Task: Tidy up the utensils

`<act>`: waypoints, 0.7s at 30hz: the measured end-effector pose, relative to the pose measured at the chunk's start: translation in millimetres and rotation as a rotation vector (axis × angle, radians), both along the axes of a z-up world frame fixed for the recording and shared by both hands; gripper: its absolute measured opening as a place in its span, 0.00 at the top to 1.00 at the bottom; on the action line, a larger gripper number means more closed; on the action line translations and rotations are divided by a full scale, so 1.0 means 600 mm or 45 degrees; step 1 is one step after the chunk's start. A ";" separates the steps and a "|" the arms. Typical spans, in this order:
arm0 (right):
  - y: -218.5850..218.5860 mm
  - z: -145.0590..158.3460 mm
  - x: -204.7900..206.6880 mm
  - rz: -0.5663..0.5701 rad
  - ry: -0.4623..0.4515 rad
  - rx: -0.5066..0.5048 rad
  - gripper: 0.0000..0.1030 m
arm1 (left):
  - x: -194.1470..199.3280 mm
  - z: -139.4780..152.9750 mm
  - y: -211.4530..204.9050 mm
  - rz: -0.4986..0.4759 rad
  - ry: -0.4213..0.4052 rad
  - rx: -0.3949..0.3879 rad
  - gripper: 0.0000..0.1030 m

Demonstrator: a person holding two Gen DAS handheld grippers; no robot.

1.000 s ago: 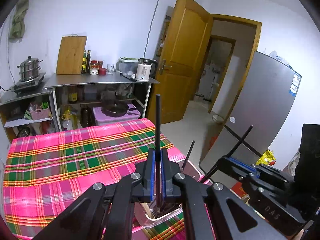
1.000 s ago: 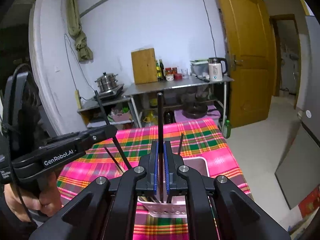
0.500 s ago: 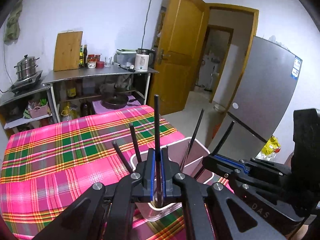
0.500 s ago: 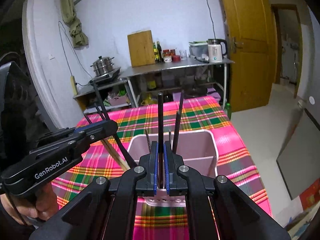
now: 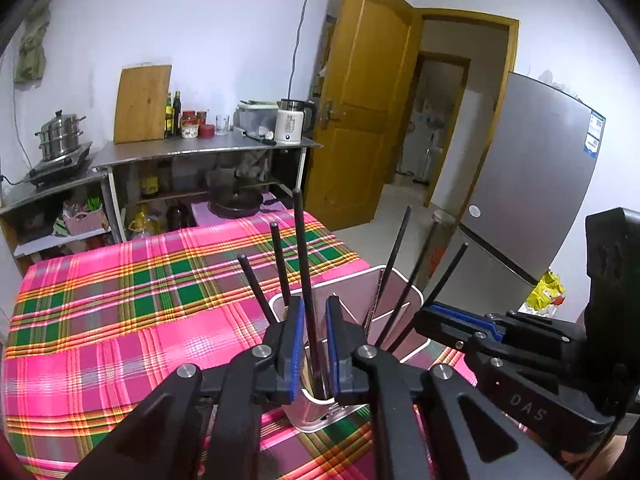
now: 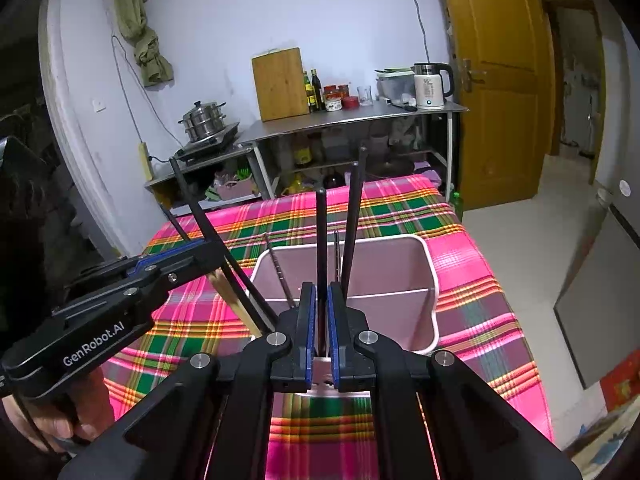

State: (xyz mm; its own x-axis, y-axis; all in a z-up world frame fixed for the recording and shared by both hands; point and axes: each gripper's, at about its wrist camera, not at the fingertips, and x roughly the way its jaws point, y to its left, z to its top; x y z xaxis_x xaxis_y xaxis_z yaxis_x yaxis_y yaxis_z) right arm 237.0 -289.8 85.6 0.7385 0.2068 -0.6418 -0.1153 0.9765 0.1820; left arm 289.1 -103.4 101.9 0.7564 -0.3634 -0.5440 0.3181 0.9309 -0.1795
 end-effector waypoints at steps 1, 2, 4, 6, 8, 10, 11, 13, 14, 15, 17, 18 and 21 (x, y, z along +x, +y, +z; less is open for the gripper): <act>-0.001 0.003 -0.004 -0.003 -0.006 -0.002 0.90 | -0.004 0.003 0.002 0.004 -0.008 0.000 0.88; -0.001 0.006 -0.008 -0.004 -0.014 -0.002 0.88 | -0.008 0.006 0.005 0.007 -0.014 0.000 0.88; -0.001 0.012 -0.017 -0.008 -0.028 -0.002 0.86 | -0.017 0.011 0.008 0.013 -0.023 -0.001 0.88; -0.001 0.019 -0.029 -0.013 -0.044 -0.002 0.86 | -0.029 0.016 0.011 0.021 -0.036 0.002 0.88; 0.000 0.024 -0.039 -0.014 -0.057 0.000 0.85 | -0.041 0.019 0.015 0.026 -0.042 0.000 0.88; 0.001 0.029 -0.051 -0.017 -0.069 -0.001 0.85 | -0.052 0.021 0.018 0.030 -0.048 -0.001 0.88; 0.002 0.031 -0.057 -0.017 -0.075 -0.001 0.84 | -0.061 0.022 0.020 0.034 -0.053 0.000 0.88; 0.001 0.035 -0.067 -0.019 -0.086 -0.001 0.83 | -0.076 0.021 0.024 0.039 -0.057 0.000 0.88; 0.002 0.037 -0.074 -0.020 -0.091 -0.002 0.82 | -0.084 0.020 0.025 0.039 -0.058 -0.002 0.88; 0.003 0.038 -0.081 -0.020 -0.097 -0.003 0.81 | -0.094 0.018 0.026 0.043 -0.059 -0.003 0.88; 0.006 0.040 -0.095 -0.019 -0.105 -0.003 0.81 | -0.110 0.015 0.028 0.050 -0.061 0.003 0.88; 0.007 0.040 -0.100 -0.018 -0.107 -0.003 0.80 | -0.121 0.012 0.029 0.051 -0.062 0.005 0.88; 0.015 0.040 -0.117 -0.008 -0.111 -0.010 0.80 | -0.145 0.004 0.034 0.069 -0.057 0.010 0.88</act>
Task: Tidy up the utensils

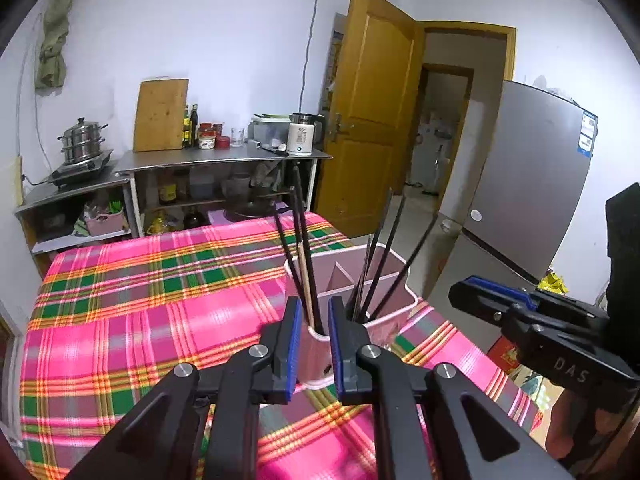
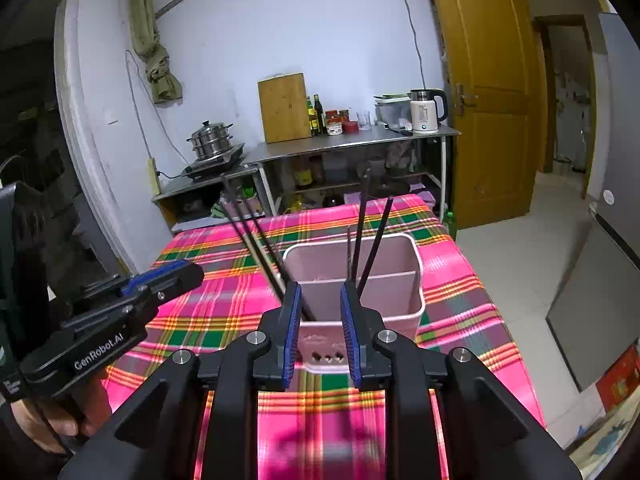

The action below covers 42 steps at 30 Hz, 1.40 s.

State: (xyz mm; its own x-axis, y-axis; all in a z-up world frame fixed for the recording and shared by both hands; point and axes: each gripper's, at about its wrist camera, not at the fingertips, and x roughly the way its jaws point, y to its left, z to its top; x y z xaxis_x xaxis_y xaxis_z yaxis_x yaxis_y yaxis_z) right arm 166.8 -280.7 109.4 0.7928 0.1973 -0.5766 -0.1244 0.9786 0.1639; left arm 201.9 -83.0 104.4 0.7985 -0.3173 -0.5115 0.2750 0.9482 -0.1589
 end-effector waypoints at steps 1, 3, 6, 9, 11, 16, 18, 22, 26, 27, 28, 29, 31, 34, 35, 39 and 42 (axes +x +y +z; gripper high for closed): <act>0.004 -0.001 -0.008 0.002 -0.002 -0.007 0.80 | -0.010 -0.003 0.002 0.008 -0.001 0.002 0.88; 0.010 -0.006 -0.024 0.007 -0.004 -0.013 0.79 | -0.028 -0.009 0.006 0.017 -0.004 0.010 0.88; 0.018 -0.014 -0.046 0.006 -0.002 -0.022 0.79 | -0.054 -0.018 0.012 0.027 -0.006 0.018 0.88; 0.026 -0.026 -0.067 0.017 0.005 -0.037 0.79 | -0.078 -0.029 0.017 0.035 -0.007 0.035 0.88; 0.029 -0.033 -0.080 0.019 0.006 -0.042 0.79 | -0.093 -0.037 0.019 0.041 -0.008 0.054 0.88; 0.040 -0.047 -0.117 0.020 -0.002 -0.069 0.79 | -0.130 -0.061 0.020 0.046 0.005 0.067 0.88; 0.043 -0.052 -0.128 0.019 -0.002 -0.081 0.79 | -0.142 -0.068 0.019 0.043 0.011 0.074 0.88; 0.045 -0.066 -0.153 0.010 0.010 -0.087 0.79 | -0.168 -0.078 0.022 0.043 0.000 0.083 0.88; 0.050 -0.075 -0.176 0.011 0.027 -0.096 0.79 | -0.195 -0.085 0.025 0.041 -0.009 0.083 0.88; 0.050 -0.077 -0.181 0.013 0.030 -0.102 0.79 | -0.201 -0.087 0.024 0.040 -0.008 0.085 0.88; 0.051 -0.079 -0.187 0.015 0.033 -0.107 0.79 | -0.207 -0.089 0.023 0.036 -0.008 0.088 0.88; 0.052 -0.081 -0.193 0.016 0.036 -0.109 0.79 | -0.215 -0.092 0.023 0.030 -0.008 0.093 0.88; 0.054 -0.085 -0.204 0.017 0.043 -0.109 0.79 | -0.225 -0.097 0.022 0.024 -0.003 0.096 0.88; 0.054 -0.091 -0.217 0.016 0.046 -0.114 0.79 | -0.238 -0.104 0.022 0.017 0.004 0.094 0.88; 0.054 -0.092 -0.220 0.014 0.047 -0.115 0.79 | -0.241 -0.105 0.021 0.018 0.007 0.095 0.88; 0.056 -0.096 -0.233 0.013 0.050 -0.130 0.79 | -0.249 -0.109 0.024 0.024 0.003 0.096 0.88; 0.058 -0.098 -0.236 0.013 0.054 -0.137 0.79 | -0.250 -0.108 0.026 0.027 0.001 0.093 0.88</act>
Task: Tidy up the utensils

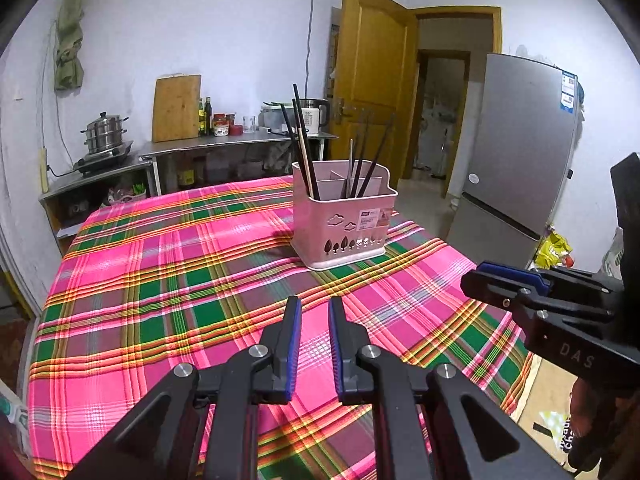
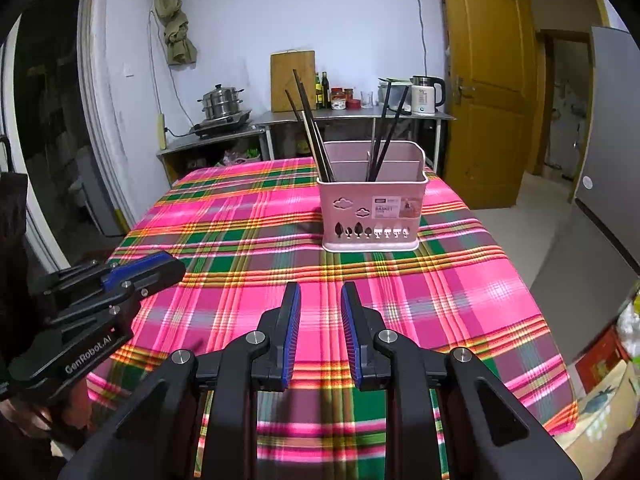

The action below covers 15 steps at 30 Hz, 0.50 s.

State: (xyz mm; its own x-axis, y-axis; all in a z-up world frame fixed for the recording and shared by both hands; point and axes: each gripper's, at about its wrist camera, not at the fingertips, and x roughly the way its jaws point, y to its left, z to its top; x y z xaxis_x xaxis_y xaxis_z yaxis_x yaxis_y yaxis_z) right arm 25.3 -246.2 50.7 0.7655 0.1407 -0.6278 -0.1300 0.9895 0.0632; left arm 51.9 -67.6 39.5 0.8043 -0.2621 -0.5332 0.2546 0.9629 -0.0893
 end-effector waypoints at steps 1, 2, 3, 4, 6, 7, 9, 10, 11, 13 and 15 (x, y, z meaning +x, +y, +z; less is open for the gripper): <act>0.000 0.000 0.000 0.000 0.001 0.001 0.79 | 0.000 0.000 0.000 0.001 -0.001 0.001 0.88; 0.000 0.000 -0.001 0.000 0.000 0.000 0.79 | -0.001 0.000 0.000 0.002 -0.003 0.003 0.88; 0.000 0.000 0.000 0.001 0.000 0.000 0.79 | -0.002 0.000 0.000 0.003 -0.006 0.005 0.88; 0.000 -0.001 -0.001 0.002 0.000 0.000 0.79 | -0.001 0.000 0.000 0.003 -0.007 0.005 0.88; 0.000 0.000 -0.003 0.003 -0.001 -0.002 0.79 | -0.002 0.000 0.001 0.004 -0.009 0.005 0.88; 0.000 0.000 -0.003 0.004 -0.001 -0.002 0.79 | -0.002 0.000 0.000 0.006 -0.008 0.005 0.88; 0.000 0.000 -0.003 0.004 0.001 -0.002 0.79 | -0.001 -0.001 0.001 0.006 -0.003 0.001 0.88; 0.000 -0.001 -0.003 0.003 0.003 -0.001 0.79 | -0.001 -0.001 0.001 0.006 -0.001 0.000 0.88; 0.002 0.001 -0.001 0.003 0.004 -0.002 0.79 | -0.002 -0.001 0.000 0.007 -0.002 0.000 0.88; 0.002 0.002 0.000 0.003 0.007 -0.002 0.79 | -0.001 0.000 0.000 0.005 -0.003 0.000 0.88; 0.002 0.002 0.000 0.002 0.005 -0.003 0.79 | -0.002 -0.001 0.000 0.005 -0.001 -0.003 0.88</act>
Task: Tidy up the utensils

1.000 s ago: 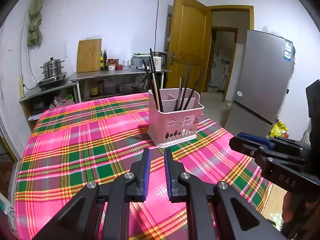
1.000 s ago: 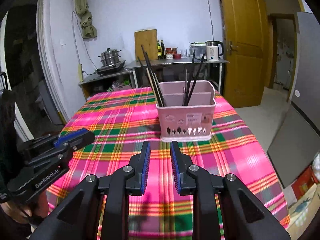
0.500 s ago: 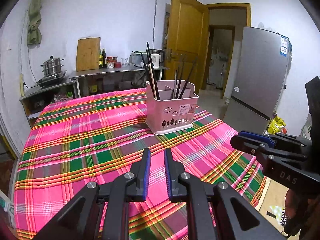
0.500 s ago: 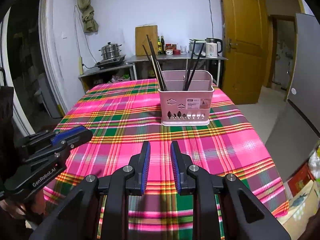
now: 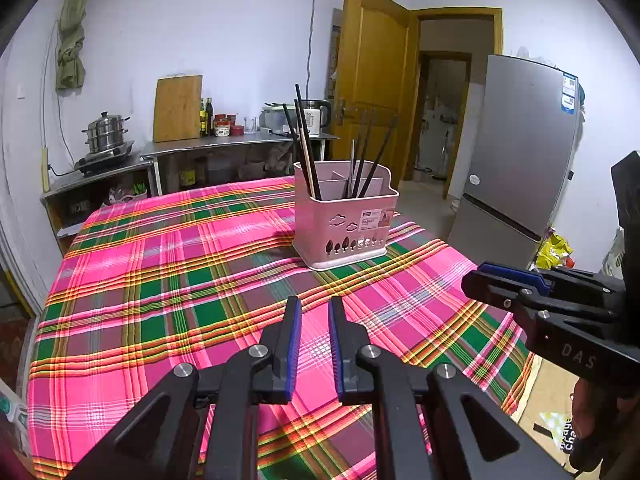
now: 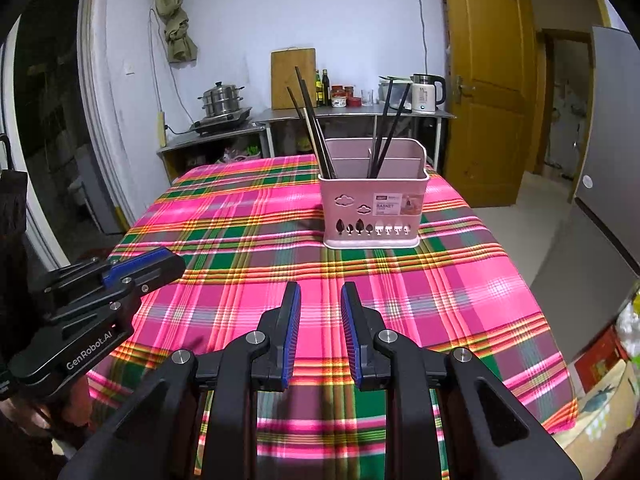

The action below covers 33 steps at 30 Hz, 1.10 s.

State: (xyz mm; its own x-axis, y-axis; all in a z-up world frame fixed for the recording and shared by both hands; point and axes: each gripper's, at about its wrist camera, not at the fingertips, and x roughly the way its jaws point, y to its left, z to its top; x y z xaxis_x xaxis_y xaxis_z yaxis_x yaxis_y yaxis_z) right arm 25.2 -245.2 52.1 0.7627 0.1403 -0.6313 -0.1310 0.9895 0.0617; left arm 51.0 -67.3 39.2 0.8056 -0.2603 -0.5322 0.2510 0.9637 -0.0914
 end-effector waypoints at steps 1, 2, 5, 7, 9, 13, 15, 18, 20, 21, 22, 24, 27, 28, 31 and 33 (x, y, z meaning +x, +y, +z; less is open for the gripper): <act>0.000 0.000 0.000 0.000 0.001 0.001 0.79 | 0.000 0.000 0.000 0.000 -0.002 0.002 0.88; 0.000 -0.001 0.000 0.001 0.002 0.001 0.79 | 0.000 0.000 -0.001 0.000 -0.003 0.004 0.88; 0.000 -0.001 0.000 0.000 0.003 -0.002 0.79 | 0.001 0.002 -0.001 -0.003 -0.004 0.003 0.88; 0.000 -0.001 0.000 0.000 0.003 -0.003 0.79 | 0.001 0.002 -0.001 -0.004 -0.005 0.001 0.88; 0.000 -0.001 0.000 0.000 0.004 -0.002 0.79 | 0.002 0.002 -0.001 -0.003 -0.005 0.002 0.88; 0.000 -0.001 0.000 0.000 0.004 -0.002 0.79 | 0.001 0.001 -0.001 -0.003 -0.005 0.001 0.88; 0.000 -0.001 0.000 0.000 0.006 -0.001 0.79 | 0.002 0.002 0.000 -0.003 -0.006 0.001 0.88; 0.000 -0.001 0.001 0.001 0.005 -0.004 0.79 | 0.002 0.001 0.000 -0.002 -0.004 0.001 0.88; -0.001 -0.001 0.001 0.000 0.008 -0.002 0.79 | 0.000 0.001 -0.001 -0.001 -0.005 0.004 0.88; 0.000 -0.002 0.001 -0.001 0.009 -0.002 0.79 | 0.000 0.001 0.000 -0.002 -0.005 0.005 0.88; -0.001 -0.002 0.001 -0.001 0.011 -0.002 0.79 | 0.000 0.000 -0.001 -0.002 -0.006 0.004 0.88; 0.000 0.000 0.002 -0.001 0.013 -0.004 0.79 | 0.000 0.001 -0.003 -0.003 -0.008 0.009 0.88; -0.001 0.000 0.002 -0.001 0.013 -0.005 0.79 | -0.001 -0.001 -0.004 -0.007 -0.009 0.009 0.88; -0.001 0.000 0.002 -0.001 0.013 -0.005 0.79 | -0.003 -0.002 -0.005 -0.008 -0.008 0.008 0.88; -0.002 0.000 0.002 -0.003 0.015 -0.004 0.79 | -0.003 -0.003 -0.005 -0.013 -0.004 0.005 0.88; -0.002 -0.001 0.005 -0.002 0.018 -0.005 0.79 | -0.002 -0.004 -0.005 -0.011 -0.004 0.004 0.88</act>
State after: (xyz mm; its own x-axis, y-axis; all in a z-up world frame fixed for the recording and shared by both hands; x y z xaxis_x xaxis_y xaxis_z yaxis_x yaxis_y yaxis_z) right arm 28.1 -246.6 51.5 0.7538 0.1367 -0.6428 -0.1285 0.9899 0.0599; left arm 49.5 -70.1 37.1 0.8050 -0.2658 -0.5304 0.2599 0.9617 -0.0873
